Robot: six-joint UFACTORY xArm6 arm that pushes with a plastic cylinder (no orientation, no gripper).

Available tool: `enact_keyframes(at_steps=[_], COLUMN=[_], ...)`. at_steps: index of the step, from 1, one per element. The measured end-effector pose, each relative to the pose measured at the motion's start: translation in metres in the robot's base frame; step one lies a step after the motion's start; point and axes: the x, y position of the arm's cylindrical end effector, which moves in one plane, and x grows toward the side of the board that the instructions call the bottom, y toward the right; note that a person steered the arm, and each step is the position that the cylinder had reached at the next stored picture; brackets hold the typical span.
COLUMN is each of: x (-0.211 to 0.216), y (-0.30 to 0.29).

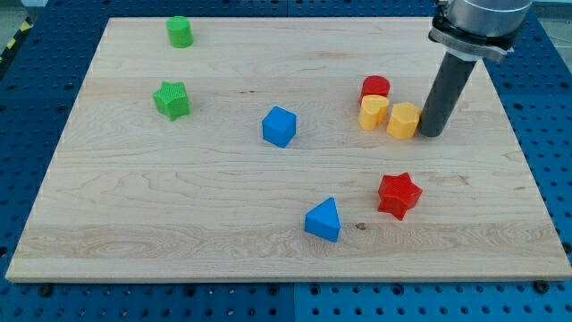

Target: Take the red star towards the yellow blocks

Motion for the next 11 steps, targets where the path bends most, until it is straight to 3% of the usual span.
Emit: enact_keyframes(at_steps=[4,6,7,10,11], x=[0.057,0.11,0.124,0.13,0.111], y=[-0.001,-0.003,-0.029,-0.062,-0.062])
